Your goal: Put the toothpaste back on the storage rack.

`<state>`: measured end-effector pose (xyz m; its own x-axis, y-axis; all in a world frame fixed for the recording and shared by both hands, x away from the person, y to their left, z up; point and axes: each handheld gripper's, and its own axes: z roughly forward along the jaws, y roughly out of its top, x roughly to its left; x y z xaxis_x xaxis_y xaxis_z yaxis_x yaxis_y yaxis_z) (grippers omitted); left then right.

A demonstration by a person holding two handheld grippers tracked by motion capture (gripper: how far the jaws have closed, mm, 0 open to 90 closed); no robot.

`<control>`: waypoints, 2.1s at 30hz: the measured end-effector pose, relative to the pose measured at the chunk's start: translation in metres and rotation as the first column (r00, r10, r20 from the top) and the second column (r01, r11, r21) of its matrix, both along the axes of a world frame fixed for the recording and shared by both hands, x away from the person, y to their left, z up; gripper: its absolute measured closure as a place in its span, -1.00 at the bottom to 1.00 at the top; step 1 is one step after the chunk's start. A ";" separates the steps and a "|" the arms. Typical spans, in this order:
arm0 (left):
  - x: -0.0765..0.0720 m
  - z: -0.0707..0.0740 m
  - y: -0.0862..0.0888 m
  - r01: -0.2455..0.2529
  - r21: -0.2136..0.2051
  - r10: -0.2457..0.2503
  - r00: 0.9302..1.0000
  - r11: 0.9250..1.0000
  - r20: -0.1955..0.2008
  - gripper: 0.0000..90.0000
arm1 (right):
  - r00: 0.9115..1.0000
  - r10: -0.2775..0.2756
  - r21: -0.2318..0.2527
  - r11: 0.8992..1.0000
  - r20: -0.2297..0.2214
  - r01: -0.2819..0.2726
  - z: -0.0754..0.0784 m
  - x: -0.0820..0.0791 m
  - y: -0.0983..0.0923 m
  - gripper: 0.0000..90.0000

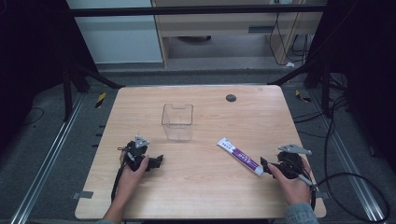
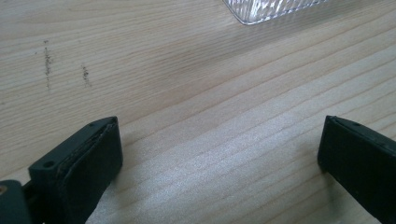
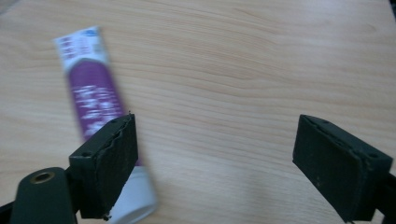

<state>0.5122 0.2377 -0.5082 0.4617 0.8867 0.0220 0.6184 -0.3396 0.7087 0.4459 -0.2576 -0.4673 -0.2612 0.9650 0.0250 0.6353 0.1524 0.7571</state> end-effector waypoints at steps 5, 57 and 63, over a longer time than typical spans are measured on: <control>0.001 0.000 0.000 0.000 -0.003 0.000 1.000 1.000 0.001 -1.00 | 0.994 0.103 -0.034 0.994 -0.022 -0.104 0.027 -0.002 0.026 -0.48; 0.010 0.000 -0.002 0.005 -0.004 -0.005 1.000 1.000 0.002 -1.00 | 0.879 0.313 -0.107 0.922 -0.359 -0.372 0.010 0.075 0.094 -0.18; 0.010 0.000 -0.002 0.004 -0.006 -0.004 1.000 1.000 0.002 -1.00 | 0.872 0.312 -0.107 0.921 -0.377 -0.376 0.002 0.084 0.098 -0.07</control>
